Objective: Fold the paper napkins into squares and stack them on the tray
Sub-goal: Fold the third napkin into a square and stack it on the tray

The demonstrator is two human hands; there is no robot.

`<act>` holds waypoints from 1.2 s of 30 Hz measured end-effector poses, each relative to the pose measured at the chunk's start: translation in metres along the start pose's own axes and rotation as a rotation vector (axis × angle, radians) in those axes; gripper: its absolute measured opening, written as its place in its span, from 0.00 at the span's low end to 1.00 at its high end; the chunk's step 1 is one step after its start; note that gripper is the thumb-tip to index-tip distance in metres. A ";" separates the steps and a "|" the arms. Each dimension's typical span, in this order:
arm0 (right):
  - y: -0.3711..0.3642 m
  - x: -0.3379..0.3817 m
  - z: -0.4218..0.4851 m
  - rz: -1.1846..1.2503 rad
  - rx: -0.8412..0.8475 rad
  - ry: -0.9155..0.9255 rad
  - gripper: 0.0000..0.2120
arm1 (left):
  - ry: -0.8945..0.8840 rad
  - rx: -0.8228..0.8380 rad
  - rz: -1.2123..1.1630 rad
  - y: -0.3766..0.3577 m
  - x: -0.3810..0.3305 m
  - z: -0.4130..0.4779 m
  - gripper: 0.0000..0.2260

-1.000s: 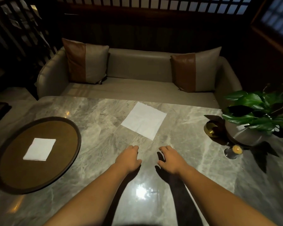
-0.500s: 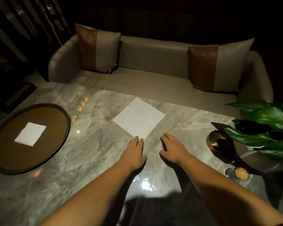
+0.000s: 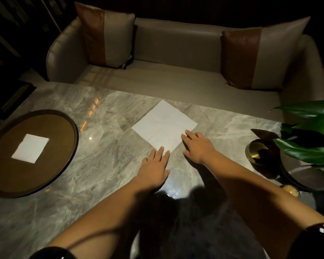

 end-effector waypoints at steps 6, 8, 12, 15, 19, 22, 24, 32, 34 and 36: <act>-0.021 0.007 -0.065 0.056 -0.087 -0.146 0.31 | -0.038 0.034 0.011 -0.005 -0.001 -0.021 0.31; -0.029 0.014 -0.088 0.059 -0.122 -0.195 0.30 | -0.049 0.053 0.015 -0.008 -0.004 -0.030 0.31; -0.043 0.033 -0.128 0.073 -0.173 -0.269 0.27 | -0.065 0.046 0.019 -0.013 -0.008 -0.047 0.32; -0.052 0.044 -0.149 0.106 -0.169 -0.255 0.28 | -0.076 0.046 0.024 -0.018 -0.005 -0.068 0.32; -0.049 0.041 -0.153 0.138 -0.173 -0.205 0.32 | -0.133 0.034 0.050 -0.023 0.003 -0.090 0.30; -0.052 0.032 -0.151 0.141 -0.079 -0.230 0.35 | -0.174 0.045 0.071 -0.027 0.007 -0.102 0.29; -0.060 0.036 -0.160 0.143 -0.015 -0.262 0.34 | -0.182 0.061 0.066 -0.032 0.012 -0.114 0.29; -0.087 0.067 -0.208 0.258 -0.045 -0.385 0.33 | -0.102 0.065 -0.075 -0.031 0.019 -0.136 0.29; -0.096 0.076 -0.221 0.288 -0.037 -0.388 0.33 | -0.107 0.064 -0.077 -0.034 0.020 -0.146 0.29; -0.098 0.081 -0.227 0.287 -0.034 -0.384 0.33 | -0.113 0.037 -0.060 -0.034 0.020 -0.151 0.30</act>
Point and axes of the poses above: each hand's wrist, its own z-axis towards the middle knuckle, its own y-axis out of the back of the hand, x = y × z, the point moved 6 cm from there along z, towards the middle knuckle, and after that the axes turned 7 degrees about -x, right-handed, at the moved point
